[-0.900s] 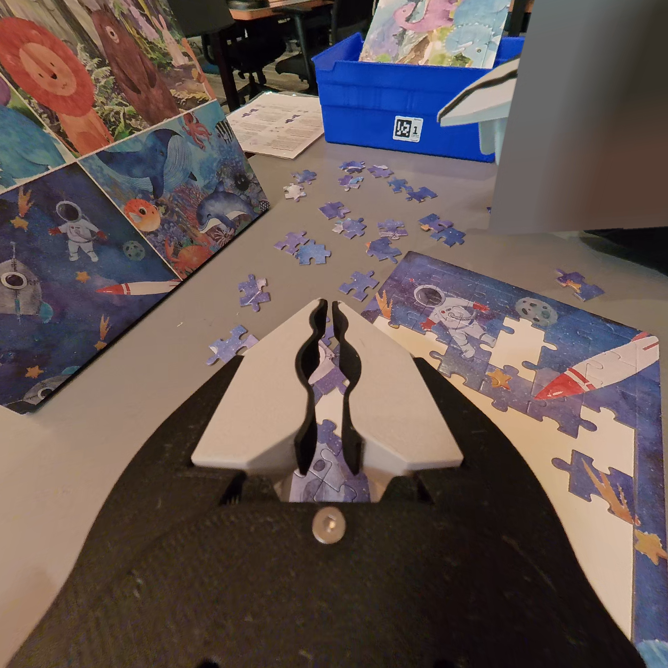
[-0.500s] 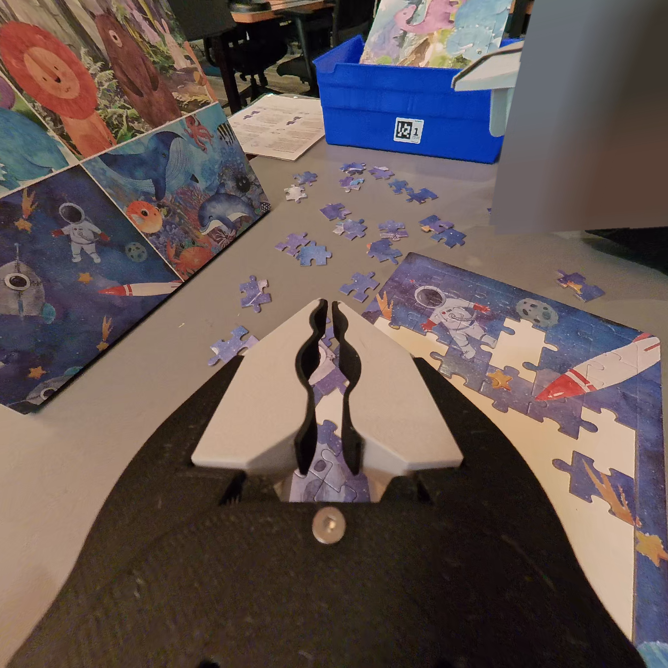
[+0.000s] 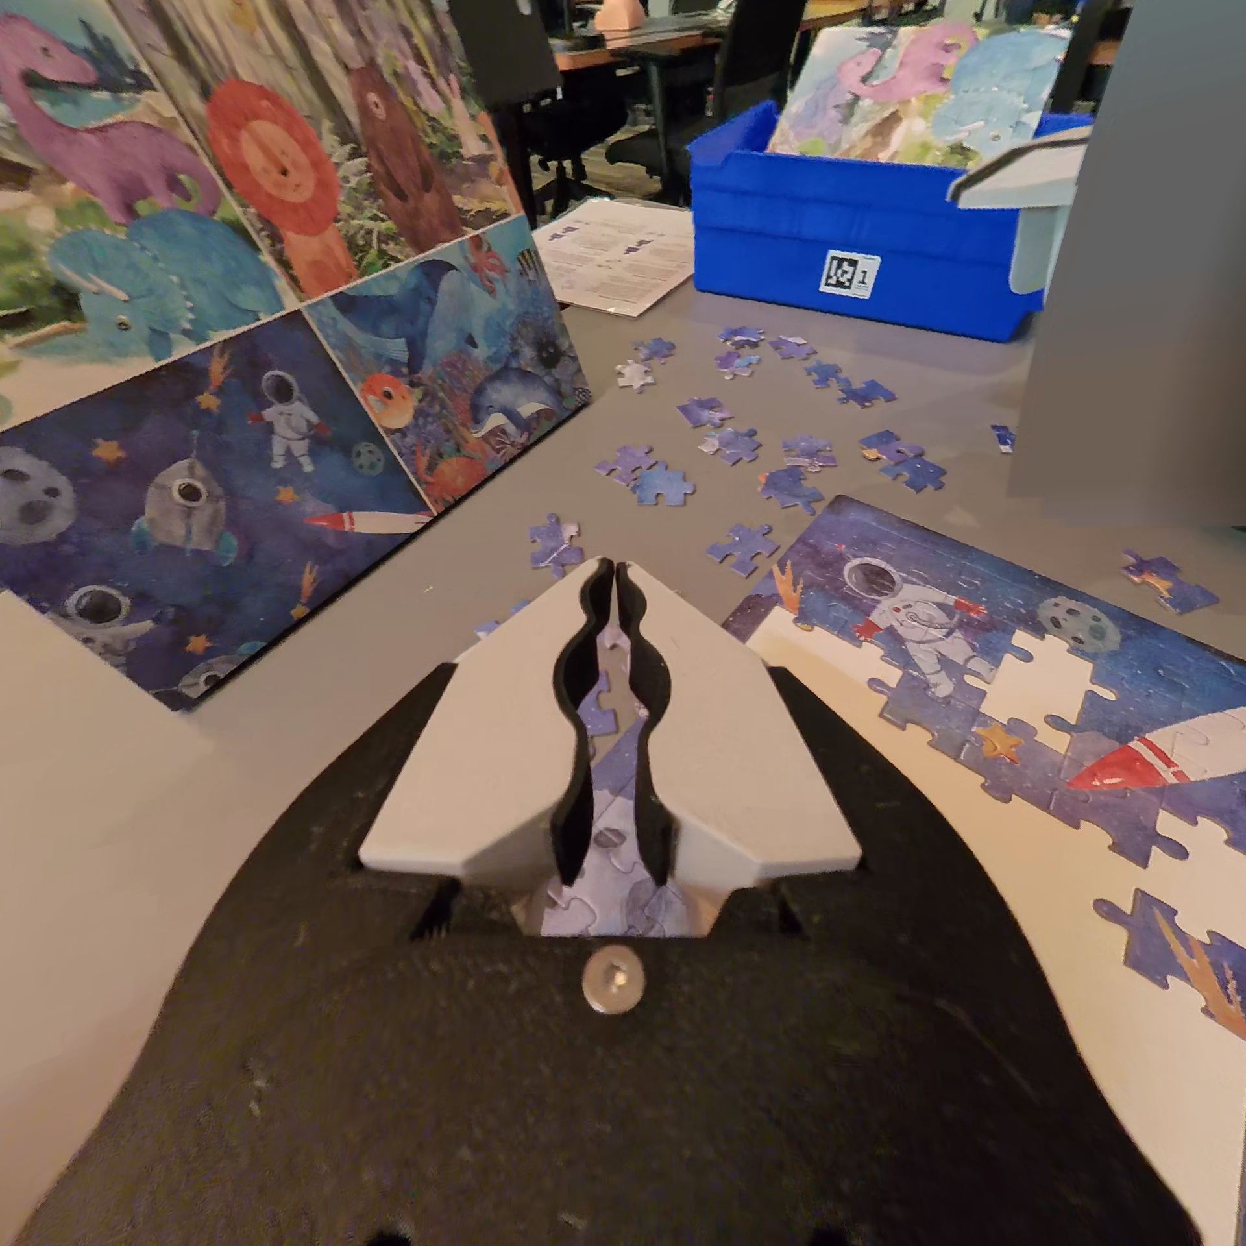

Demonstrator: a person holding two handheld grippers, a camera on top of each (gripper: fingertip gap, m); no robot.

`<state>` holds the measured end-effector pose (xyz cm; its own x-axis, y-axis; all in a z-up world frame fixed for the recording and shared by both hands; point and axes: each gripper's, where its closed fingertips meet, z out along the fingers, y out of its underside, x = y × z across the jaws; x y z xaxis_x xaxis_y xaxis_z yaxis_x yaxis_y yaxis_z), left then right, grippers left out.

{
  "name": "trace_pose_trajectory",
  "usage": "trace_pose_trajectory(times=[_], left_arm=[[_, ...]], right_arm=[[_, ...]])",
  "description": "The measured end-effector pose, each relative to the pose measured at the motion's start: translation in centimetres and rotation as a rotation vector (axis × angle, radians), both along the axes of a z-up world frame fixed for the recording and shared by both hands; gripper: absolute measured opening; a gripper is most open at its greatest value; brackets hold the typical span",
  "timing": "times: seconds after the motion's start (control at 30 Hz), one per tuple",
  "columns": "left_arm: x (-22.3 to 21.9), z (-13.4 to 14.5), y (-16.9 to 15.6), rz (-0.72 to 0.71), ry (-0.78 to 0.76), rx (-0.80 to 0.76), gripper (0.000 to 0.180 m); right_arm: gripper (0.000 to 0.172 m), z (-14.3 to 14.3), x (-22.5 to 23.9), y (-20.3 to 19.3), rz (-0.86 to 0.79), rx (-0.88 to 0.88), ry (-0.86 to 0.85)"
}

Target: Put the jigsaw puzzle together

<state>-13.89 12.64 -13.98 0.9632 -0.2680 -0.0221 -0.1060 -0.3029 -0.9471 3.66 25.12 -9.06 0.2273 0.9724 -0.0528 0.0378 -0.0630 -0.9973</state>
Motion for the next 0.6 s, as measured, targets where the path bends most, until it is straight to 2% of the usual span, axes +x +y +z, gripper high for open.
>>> trace_pose_trajectory(times=[0.47,0.6], left_arm=[[-5.0,2.4,-0.8,0.150,0.015,0.068,0.001],[-7.7,2.8,-1.8,0.206,0.137,0.043,0.000]], right_arm=[[0.005,-0.1,-0.1,-0.2,0.010,-0.011,0.003],[0.005,-0.1,-0.2,-0.2,0.014,-0.015,0.005]])
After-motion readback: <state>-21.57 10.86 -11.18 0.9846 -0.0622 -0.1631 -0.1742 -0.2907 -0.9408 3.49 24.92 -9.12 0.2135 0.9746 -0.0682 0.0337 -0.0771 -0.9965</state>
